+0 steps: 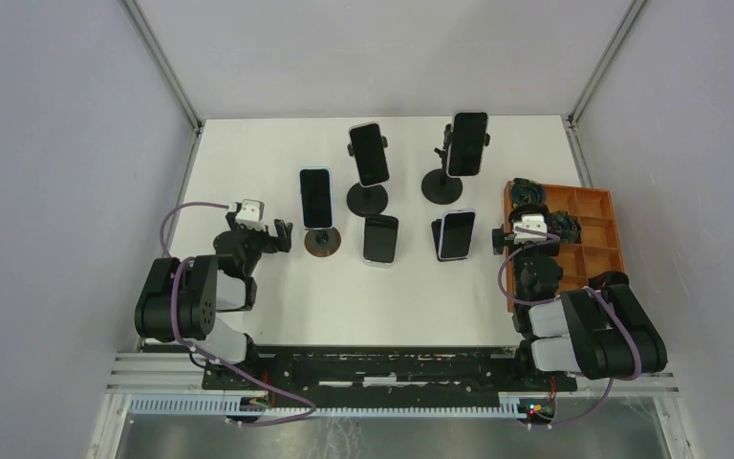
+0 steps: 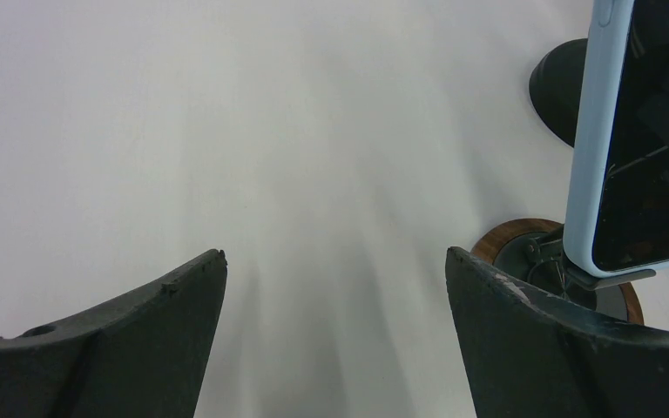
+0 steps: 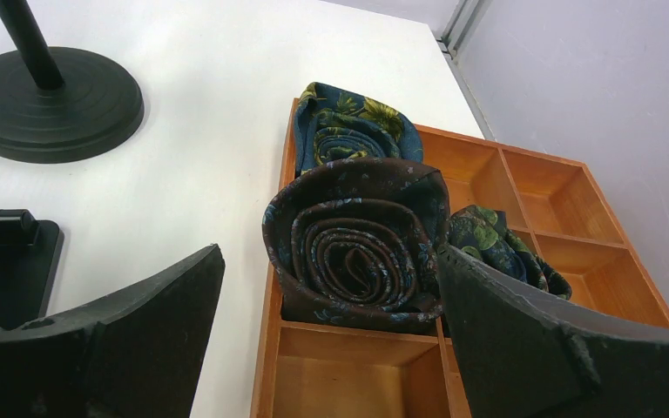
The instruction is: Remove the phone from the phone stand
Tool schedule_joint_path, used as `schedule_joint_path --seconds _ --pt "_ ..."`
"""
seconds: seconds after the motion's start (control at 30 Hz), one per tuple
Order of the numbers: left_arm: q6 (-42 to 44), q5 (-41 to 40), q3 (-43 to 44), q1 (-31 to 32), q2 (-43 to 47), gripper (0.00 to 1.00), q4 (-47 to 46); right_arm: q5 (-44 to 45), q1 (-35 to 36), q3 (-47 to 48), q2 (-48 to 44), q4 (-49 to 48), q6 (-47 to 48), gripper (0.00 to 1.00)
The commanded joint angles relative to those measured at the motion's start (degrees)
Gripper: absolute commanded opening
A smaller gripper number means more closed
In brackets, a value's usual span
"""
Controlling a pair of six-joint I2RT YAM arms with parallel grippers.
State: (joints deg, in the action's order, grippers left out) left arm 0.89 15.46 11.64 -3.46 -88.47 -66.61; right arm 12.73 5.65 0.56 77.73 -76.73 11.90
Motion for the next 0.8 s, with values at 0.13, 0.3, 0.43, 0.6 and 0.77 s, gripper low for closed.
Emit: schedule_joint_path --seconds 0.13,0.3,0.43,0.6,0.77 --pt "-0.09 -0.65 1.26 -0.31 -0.05 1.0 -3.76 0.58 0.08 -5.31 0.4 -3.21 0.01 0.98" --pt "-0.18 -0.61 0.91 -0.32 0.25 1.0 -4.18 5.36 -0.19 -1.15 -4.39 9.17 -1.81 0.98" --pt "-0.33 -0.95 1.48 -0.48 1.75 1.0 -1.86 4.67 -0.18 2.04 -9.9 17.08 -2.24 0.98" --pt "-0.03 -0.01 12.68 -3.33 8.46 1.0 23.32 5.29 -0.08 1.46 -22.02 27.08 -8.69 0.98" --pt "11.89 11.1 23.98 -7.6 11.16 1.0 47.76 1.2 0.01 3.97 -33.23 40.73 -11.8 0.98"
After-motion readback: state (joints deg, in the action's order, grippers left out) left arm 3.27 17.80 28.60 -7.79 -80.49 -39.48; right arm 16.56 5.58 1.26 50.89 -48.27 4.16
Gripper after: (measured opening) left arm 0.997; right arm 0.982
